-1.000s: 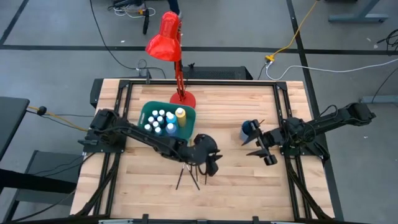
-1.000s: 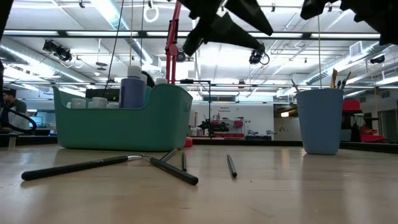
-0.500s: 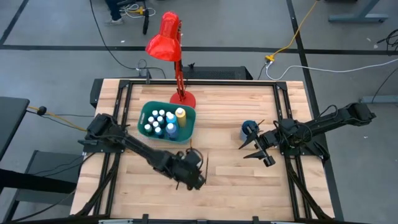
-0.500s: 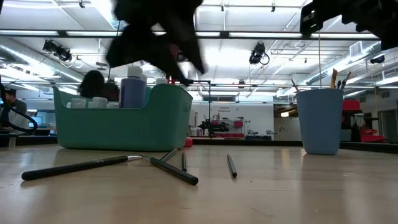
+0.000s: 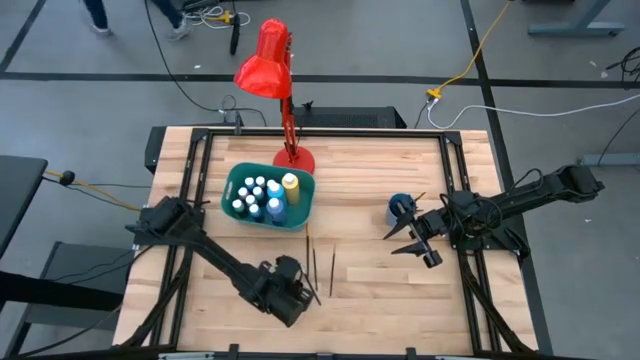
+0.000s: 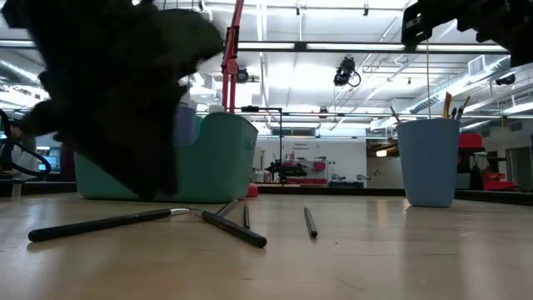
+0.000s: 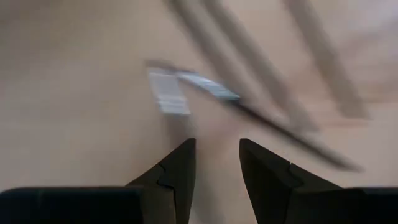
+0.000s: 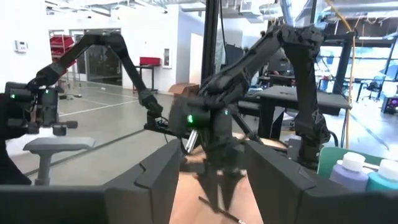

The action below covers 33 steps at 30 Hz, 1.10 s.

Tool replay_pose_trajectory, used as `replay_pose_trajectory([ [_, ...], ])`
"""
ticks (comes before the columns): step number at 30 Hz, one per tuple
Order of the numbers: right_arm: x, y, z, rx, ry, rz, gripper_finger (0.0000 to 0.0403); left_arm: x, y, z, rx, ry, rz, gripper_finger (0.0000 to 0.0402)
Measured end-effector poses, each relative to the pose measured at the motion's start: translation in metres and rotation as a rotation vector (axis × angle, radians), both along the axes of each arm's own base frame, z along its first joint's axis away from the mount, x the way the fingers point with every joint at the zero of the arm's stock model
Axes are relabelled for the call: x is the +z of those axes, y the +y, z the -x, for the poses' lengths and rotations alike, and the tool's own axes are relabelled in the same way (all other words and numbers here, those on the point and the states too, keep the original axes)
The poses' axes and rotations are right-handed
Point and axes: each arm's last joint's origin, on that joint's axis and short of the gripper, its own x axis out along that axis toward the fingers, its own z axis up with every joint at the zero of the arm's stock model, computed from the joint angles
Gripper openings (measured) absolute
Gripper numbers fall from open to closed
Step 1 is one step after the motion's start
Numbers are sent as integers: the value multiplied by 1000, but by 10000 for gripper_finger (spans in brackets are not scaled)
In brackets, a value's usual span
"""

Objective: Pick & Place Paint Supplies
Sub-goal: Put the black silver paint brush into the blue cup

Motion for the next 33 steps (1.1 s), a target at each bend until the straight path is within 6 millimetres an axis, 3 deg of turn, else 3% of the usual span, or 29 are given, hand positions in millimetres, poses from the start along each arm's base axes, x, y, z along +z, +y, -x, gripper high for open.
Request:
replay_pose_trajectory([
  [5, 1, 0, -2, -5, -21, 2, 190, -12, 4, 3, -1, 53, -65, 122],
  [16, -3, 1, -5, -1, -7, 4, 190, -11, 7, 2, -1, 34, -128, 73],
  [25, -2, 1, -5, 1, -9, 2, 190, -10, 12, 11, -343, 270, -244, 48],
  [28, -2, 1, -5, 0, -10, 2, 190, 1, 17, 17, -357, 363, -260, 57],
  [33, -2, 1, -5, -2, -20, 17, 190, 39, 13, 28, -503, 361, -301, 80],
])
